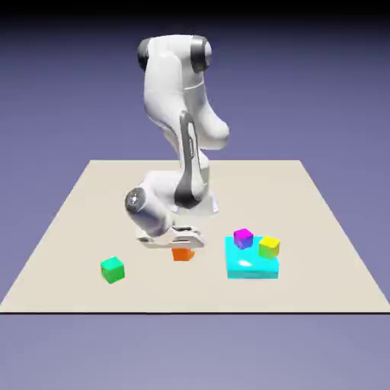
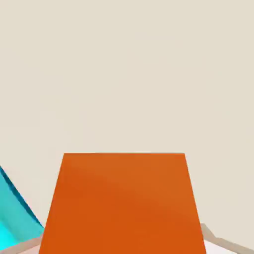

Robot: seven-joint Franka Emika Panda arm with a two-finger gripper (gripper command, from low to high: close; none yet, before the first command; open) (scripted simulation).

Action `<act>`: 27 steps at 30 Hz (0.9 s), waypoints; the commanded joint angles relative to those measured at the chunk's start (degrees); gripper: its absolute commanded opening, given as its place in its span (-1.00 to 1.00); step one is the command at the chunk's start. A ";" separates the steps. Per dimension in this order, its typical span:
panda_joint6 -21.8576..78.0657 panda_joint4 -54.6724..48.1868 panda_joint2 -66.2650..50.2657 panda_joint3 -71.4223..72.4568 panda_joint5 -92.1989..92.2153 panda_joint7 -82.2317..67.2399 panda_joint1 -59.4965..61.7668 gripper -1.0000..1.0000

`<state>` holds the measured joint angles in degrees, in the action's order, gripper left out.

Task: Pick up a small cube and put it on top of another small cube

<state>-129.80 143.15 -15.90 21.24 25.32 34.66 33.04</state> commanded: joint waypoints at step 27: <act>-22.54 4.35 0.74 54.00 67.08 3.94 34.34 -1.00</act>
<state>-152.33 147.50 -15.16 75.24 92.43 38.58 67.38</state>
